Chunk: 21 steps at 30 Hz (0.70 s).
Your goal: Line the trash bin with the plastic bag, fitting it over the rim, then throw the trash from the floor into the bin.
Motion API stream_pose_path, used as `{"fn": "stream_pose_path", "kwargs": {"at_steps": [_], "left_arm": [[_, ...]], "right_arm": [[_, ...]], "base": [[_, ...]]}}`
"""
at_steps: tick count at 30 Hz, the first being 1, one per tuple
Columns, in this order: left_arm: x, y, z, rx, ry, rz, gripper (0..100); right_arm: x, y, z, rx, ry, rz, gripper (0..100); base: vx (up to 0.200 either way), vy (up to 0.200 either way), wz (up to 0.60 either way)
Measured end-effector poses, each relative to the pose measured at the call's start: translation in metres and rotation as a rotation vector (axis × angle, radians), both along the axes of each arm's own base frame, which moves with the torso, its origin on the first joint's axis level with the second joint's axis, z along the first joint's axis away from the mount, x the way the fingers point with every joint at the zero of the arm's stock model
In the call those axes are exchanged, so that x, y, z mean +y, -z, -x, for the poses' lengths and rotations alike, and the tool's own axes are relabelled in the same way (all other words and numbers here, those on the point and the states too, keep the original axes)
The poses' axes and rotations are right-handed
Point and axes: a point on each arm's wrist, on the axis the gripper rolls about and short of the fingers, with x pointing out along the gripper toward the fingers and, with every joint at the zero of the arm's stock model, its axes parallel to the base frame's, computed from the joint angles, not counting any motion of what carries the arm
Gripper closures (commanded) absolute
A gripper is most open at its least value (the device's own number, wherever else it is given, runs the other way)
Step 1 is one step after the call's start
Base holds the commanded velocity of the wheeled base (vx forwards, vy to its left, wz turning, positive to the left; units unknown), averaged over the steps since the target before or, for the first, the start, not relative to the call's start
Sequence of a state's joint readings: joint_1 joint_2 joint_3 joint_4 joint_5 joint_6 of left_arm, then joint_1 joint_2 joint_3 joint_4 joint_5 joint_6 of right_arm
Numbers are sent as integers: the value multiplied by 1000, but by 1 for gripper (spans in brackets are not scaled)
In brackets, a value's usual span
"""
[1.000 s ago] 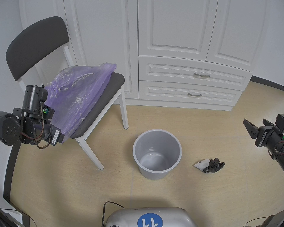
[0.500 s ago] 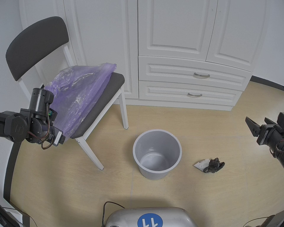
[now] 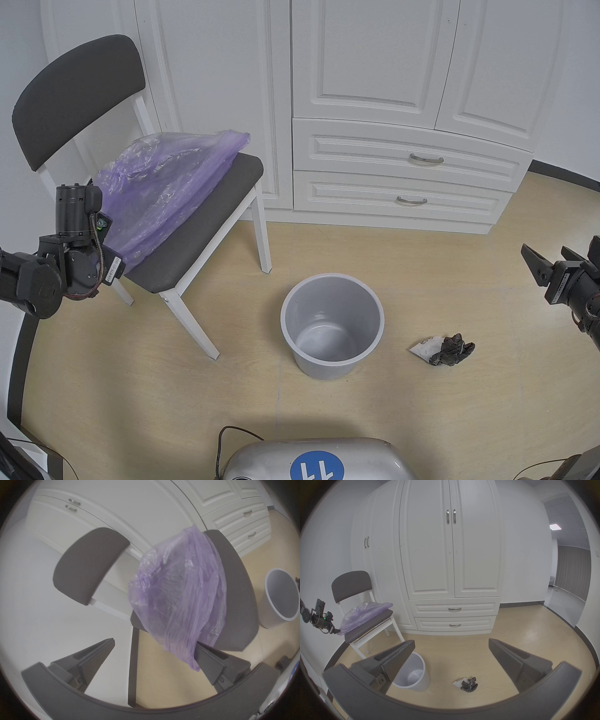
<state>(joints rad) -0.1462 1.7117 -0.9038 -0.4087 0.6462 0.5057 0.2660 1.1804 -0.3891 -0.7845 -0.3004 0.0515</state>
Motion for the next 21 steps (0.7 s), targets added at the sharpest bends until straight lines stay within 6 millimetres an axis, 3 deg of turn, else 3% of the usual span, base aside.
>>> {"fn": "stream_pose_path", "kwargs": {"at_steps": [10,21], "left_arm": [[5,12,-13,-147,2,-101,0],[15,41,-26,-66,-16,-156,0]], "right_arm": [[-2,-3,2,-17,-2,-4,0],[-9,-7,4,-36,5,8,0]], "base": [[0,0,0],[0,0,0]]}}
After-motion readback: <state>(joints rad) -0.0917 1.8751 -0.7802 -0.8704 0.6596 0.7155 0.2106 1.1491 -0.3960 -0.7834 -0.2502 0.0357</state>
